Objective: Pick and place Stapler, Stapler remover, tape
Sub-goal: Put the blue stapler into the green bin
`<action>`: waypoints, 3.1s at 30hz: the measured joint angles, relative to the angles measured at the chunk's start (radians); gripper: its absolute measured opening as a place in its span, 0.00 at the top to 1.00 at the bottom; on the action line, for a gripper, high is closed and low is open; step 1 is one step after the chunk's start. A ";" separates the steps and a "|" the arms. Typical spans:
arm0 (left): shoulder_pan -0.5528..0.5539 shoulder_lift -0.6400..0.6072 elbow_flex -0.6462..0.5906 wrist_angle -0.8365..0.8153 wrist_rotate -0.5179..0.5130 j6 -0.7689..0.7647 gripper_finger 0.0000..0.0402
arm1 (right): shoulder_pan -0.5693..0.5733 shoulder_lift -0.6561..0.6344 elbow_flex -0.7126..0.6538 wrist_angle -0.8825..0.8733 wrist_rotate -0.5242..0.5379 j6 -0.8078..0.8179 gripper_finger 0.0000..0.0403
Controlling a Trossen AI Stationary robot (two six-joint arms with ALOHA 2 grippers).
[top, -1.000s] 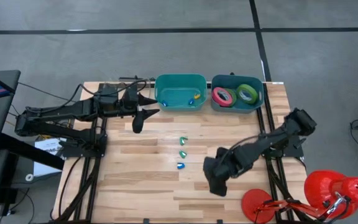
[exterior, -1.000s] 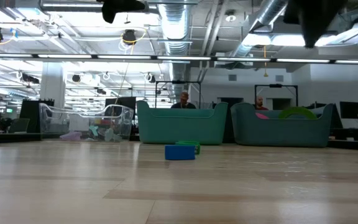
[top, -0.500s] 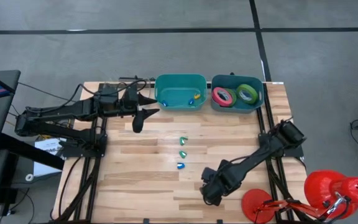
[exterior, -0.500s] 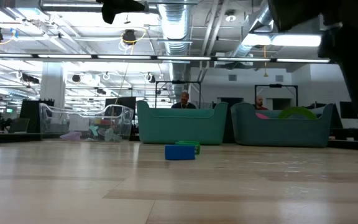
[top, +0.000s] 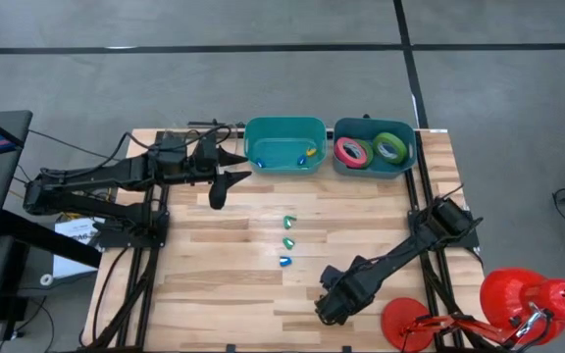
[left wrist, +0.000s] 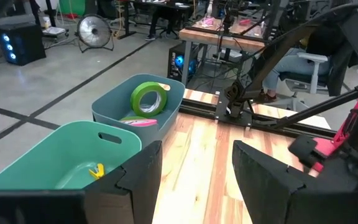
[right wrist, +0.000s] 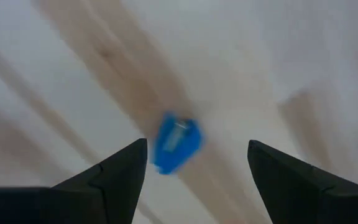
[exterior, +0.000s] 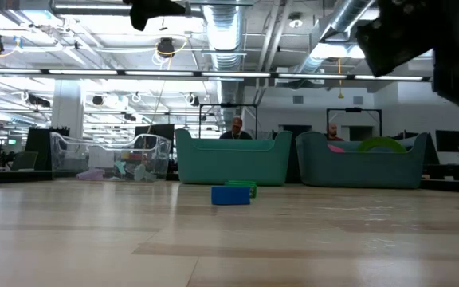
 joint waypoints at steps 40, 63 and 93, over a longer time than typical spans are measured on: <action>0.000 -0.009 -0.084 0.035 0.004 -0.023 0.54 | 0.019 0.023 -0.078 0.148 -0.030 0.068 0.70; 0.000 -0.009 -0.083 0.138 0.005 -0.025 0.54 | -0.100 -0.133 -0.078 0.124 0.024 -0.097 0.82; 0.077 -0.062 -0.082 0.159 0.104 0.001 0.58 | -0.675 -0.441 -0.078 0.206 0.094 -0.605 0.82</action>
